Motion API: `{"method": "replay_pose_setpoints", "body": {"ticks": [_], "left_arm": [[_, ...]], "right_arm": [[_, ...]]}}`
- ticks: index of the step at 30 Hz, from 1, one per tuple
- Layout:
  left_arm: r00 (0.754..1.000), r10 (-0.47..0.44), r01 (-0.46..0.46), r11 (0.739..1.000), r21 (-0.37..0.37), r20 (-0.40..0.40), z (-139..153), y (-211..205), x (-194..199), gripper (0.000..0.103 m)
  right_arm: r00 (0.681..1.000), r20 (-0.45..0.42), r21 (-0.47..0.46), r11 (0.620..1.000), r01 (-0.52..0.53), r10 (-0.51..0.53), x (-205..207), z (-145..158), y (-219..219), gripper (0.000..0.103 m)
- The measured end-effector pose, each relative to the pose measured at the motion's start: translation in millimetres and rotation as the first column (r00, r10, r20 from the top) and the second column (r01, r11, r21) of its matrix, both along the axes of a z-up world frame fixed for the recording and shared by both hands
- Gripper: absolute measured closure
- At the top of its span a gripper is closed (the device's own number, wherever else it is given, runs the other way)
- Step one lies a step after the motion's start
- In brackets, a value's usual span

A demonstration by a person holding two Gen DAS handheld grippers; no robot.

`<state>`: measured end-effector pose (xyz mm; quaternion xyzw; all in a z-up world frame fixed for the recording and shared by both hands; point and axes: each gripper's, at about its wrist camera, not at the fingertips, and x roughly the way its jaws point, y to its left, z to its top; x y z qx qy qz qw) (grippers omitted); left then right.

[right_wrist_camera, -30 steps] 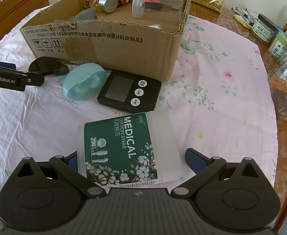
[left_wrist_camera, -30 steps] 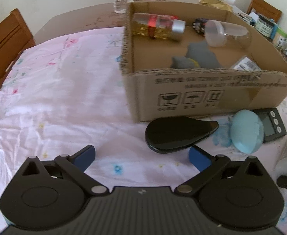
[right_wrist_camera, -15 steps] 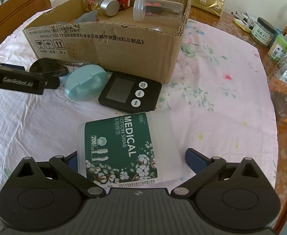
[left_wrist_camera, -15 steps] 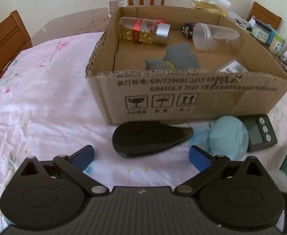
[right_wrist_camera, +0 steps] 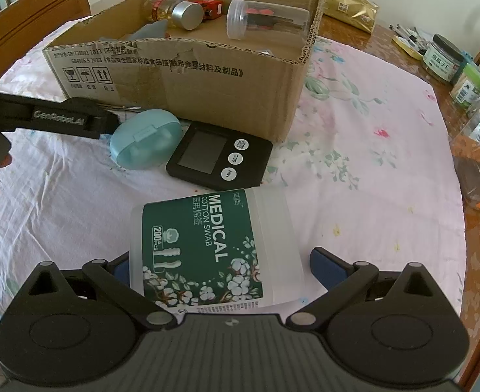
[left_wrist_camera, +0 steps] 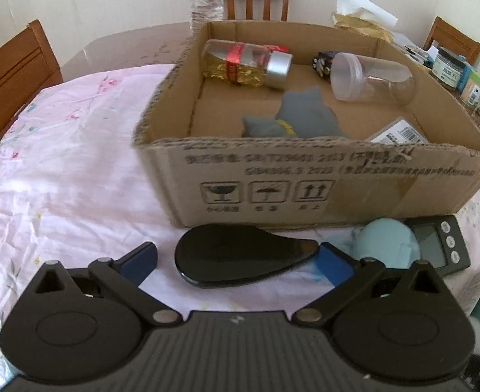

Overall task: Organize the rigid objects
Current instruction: 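Grasp the green MEDICAL swab tub with the right tool while the left tool grasps the black oval case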

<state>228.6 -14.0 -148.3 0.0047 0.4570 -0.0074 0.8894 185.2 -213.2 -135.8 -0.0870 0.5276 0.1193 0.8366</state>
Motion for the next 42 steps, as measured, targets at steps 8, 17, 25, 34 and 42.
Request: {"method": "replay_pose_setpoints", "body": {"ticks": [8, 17, 25, 34, 42], "left_arm": [[1.000, -0.005, 0.005, 1.000, 0.001, 0.017, -1.6, 11.2, -3.6, 0.000], [0.997, -0.078, 0.078, 0.997, -0.003, 0.003, 0.2, 11.4, 0.0, 0.008], [0.995, -0.100, 0.100, 0.995, -0.003, 0.003, 3.0, 11.0, -2.6, 0.013], [0.993, -0.117, 0.117, 0.993, -0.005, -0.004, 3.2, 12.1, -2.1, 0.014], [0.987, -0.156, 0.157, 0.988, 0.008, -0.023, 6.4, 13.8, -6.2, 0.014]], "right_arm": [[1.000, 0.002, 0.000, 1.000, -0.005, 0.005, -0.5, -0.5, 0.0, 0.000], [1.000, 0.009, 0.003, 1.000, -0.009, 0.009, -1.5, -1.6, -0.7, 0.000], [0.999, -0.034, -0.011, 1.000, 0.003, -0.004, 6.5, 5.2, 6.7, 0.000], [0.998, -0.012, -0.052, 0.997, -0.060, 0.060, 5.2, 16.4, 20.9, 0.012], [0.995, -0.024, -0.090, 0.991, -0.094, 0.092, 2.1, 16.3, 20.7, 0.016]]}}
